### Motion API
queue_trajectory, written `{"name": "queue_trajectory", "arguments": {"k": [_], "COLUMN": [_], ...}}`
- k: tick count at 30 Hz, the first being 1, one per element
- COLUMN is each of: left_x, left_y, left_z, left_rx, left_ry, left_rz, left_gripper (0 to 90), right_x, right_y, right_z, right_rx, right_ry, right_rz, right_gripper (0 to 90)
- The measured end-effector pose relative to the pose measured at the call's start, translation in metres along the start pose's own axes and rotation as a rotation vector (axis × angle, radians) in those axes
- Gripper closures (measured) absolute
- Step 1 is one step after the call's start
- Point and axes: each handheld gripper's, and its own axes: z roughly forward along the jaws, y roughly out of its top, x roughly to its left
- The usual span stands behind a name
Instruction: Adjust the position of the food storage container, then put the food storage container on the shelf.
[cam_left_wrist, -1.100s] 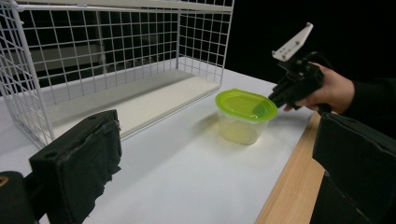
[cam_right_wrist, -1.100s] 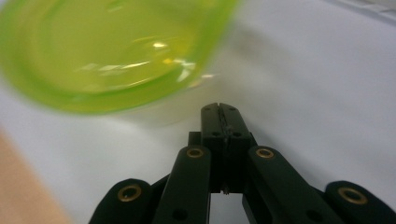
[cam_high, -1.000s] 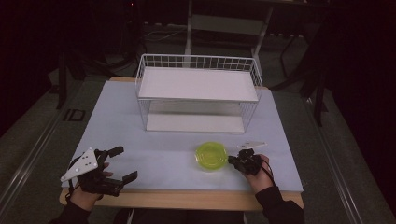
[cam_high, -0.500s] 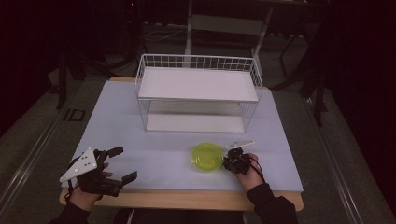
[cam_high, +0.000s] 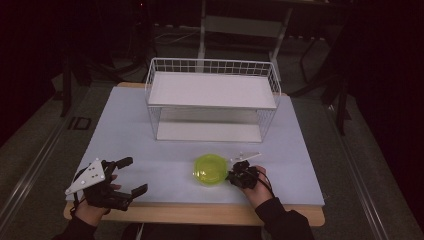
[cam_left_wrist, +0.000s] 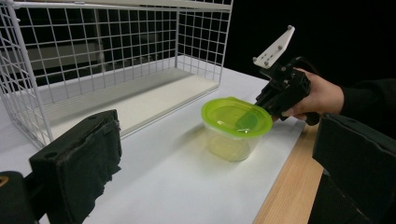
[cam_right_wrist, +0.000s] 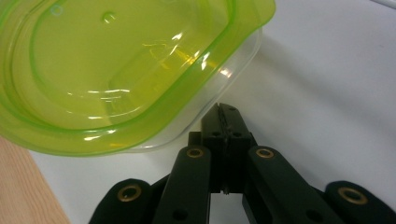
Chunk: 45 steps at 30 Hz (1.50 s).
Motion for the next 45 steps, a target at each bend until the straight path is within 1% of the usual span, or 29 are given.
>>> {"name": "queue_trajectory", "arguments": {"k": [7,10,11,12,14,16,18,19,21,23,24,25,26,27,28,29,30,31,32,33,34,35,37,38,41,42,43,44,45], "left_x": [0.000,0.000,0.000,-0.001,-0.001,-0.002,-0.003,-0.003,-0.004,-0.005,-0.005,-0.005,-0.005,-0.006,-0.007,-0.008,-0.008,-0.011,-0.011,-0.014,-0.016,-0.018,-0.022,-0.024,-0.029,-0.030,-0.030,-0.030,-0.030], "left_y": [0.000,0.000,0.000,0.000,0.000,0.000,0.000,-0.001,-0.001,-0.001,-0.001,0.000,0.000,0.001,0.001,0.002,0.002,0.004,0.004,0.008,0.010,0.012,0.016,0.018,0.026,0.029,0.029,0.029,0.036], "left_z": [0.001,0.001,0.001,0.001,0.002,0.002,0.004,0.004,0.005,0.005,0.006,0.006,0.007,0.007,0.008,0.009,0.009,0.010,0.010,0.013,0.015,0.017,0.022,0.024,0.031,0.033,0.033,0.033,0.039], "left_rx": [0.005,0.007,0.007,0.007,0.004,-0.004,0.005,0.005,0.016,0.016,0.016,0.012,0.005,0.000,-0.008,-0.010,-0.010,-0.008,-0.008,0.017,0.036,0.056,0.074,0.082,0.104,0.109,0.109,0.109,0.108], "left_ry": [-0.003,-0.004,-0.004,-0.006,-0.008,-0.005,0.008,0.004,0.007,0.012,0.013,0.011,0.006,0.007,0.007,-0.007,-0.007,-0.023,-0.023,-0.060,-0.071,-0.074,-0.062,-0.066,-0.071,-0.071,-0.071,-0.071,-0.069], "left_rz": [-0.001,0.001,0.001,0.001,0.000,-0.012,-0.007,-0.002,0.012,0.033,0.034,0.037,0.033,0.031,0.034,0.024,0.024,0.001,0.001,-0.031,-0.049,-0.056,-0.050,-0.050,-0.031,-0.028,-0.028,-0.028,-0.027], "left_gripper": [2.2,2.2,2.2,2.2,2.2,2.2,2.2,2.2,2.2,2.2,2.2,2.2,2.2,2.2,2.2,2.2,2.2,2.2,2.2,2.2,2.3,2.3,2.2,2.2,2.2,2.2,2.2,2.2,2.2], "right_x": [0.008,0.010,0.009,0.009,0.006,0.003,-0.001,-0.002,-0.003,-0.002,-0.002,0.000,0.001,0.003,0.004,0.007,0.009,0.011,0.014,0.016,0.018,0.019,0.022,0.023,0.026,0.027,0.027,0.027,0.027], "right_y": [0.004,0.005,0.005,0.004,0.004,0.003,0.002,0.002,0.001,-0.001,-0.001,-0.001,-0.002,-0.002,-0.001,-0.001,-0.001,0.000,0.000,0.000,0.001,0.002,0.004,0.006,0.011,0.013,0.013,0.015,0.015], "right_z": [0.006,0.007,0.006,0.005,-0.001,-0.009,-0.018,-0.022,-0.030,-0.038,-0.042,-0.045,-0.048,-0.051,-0.054,-0.056,-0.059,-0.062,-0.064,-0.068,-0.070,-0.073,-0.078,-0.080,-0.087,-0.090,-0.090,-0.092,-0.092], "right_rx": [0.005,0.006,0.006,0.006,-0.009,-0.035,-0.068,-0.075,-0.088,-0.114,-0.130,-0.146,-0.162,-0.173,-0.179,-0.189,-0.206,-0.215,-0.221,-0.237,-0.248,-0.252,-0.272,-0.276,-0.295,-0.301,-0.301,-0.306,-0.306], "right_ry": [0.023,0.019,0.013,0.003,-0.016,-0.061,-0.057,-0.063,-0.097,-0.107,-0.106,-0.092,-0.094,-0.084,-0.060,-0.054,-0.048,-0.032,-0.024,-0.026,-0.023,-0.020,-0.024,-0.020,-0.032,-0.036,-0.036,-0.042,-0.042], "right_rz": [-0.008,-0.019,-0.026,-0.023,-0.015,-0.034,-0.013,-0.013,-0.044,-0.057,-0.058,-0.056,-0.061,-0.066,-0.065,-0.068,-0.069,-0.068,-0.074,-0.085,-0.085,-0.091,-0.100,-0.105,-0.146,-0.163,-0.163,-0.184,-0.184], "right_gripper": [90.0,89.9,89.3,87.0,78.8,72.1,62.0,60.6,52.6,47.3,44.0,39.9,35.4,29.4,22.6,19.7,17.7,15.3,13.7,14.0,13.9,13.7,13.9,14.5,15.3,16.2,16.2,16.2,17.2]}}
